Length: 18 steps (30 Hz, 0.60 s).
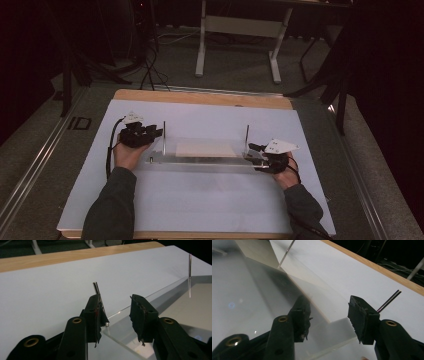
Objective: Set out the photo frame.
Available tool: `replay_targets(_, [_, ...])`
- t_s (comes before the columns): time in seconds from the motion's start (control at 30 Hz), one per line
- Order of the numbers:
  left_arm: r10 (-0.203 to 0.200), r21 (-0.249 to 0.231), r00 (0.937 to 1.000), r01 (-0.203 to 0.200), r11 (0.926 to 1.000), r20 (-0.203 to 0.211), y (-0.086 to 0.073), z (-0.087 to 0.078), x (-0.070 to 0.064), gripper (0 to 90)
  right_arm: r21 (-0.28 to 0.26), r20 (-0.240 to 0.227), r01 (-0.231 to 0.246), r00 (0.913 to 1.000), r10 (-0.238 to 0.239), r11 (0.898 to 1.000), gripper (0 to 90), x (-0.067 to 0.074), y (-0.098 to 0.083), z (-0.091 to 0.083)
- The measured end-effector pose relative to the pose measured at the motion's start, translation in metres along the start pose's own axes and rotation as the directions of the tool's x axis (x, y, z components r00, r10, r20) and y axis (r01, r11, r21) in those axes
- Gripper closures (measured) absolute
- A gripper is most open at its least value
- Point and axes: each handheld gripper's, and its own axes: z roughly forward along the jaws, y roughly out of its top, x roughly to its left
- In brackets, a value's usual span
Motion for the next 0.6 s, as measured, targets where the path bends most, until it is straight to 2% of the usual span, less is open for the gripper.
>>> replay_targets(0.37, [0.012, -0.047, 0.9999, -0.012, 0.9988, 0.004, -0.015, -0.022, 0.001, 58.7, 0.003, -0.006, -0.009, 0.9999, 0.009, 1.000, 50.3, -0.002, 0.003, 0.000])
replay_targets(0.6, [0.065, -0.073, 0.9976, -0.063, 0.9953, 0.023, -0.023, -0.030, -0.002, 56.5, 0.003, -0.014, -0.016, 0.9998, 0.016, 1.000, 50.5, -0.006, 0.006, 0.000])
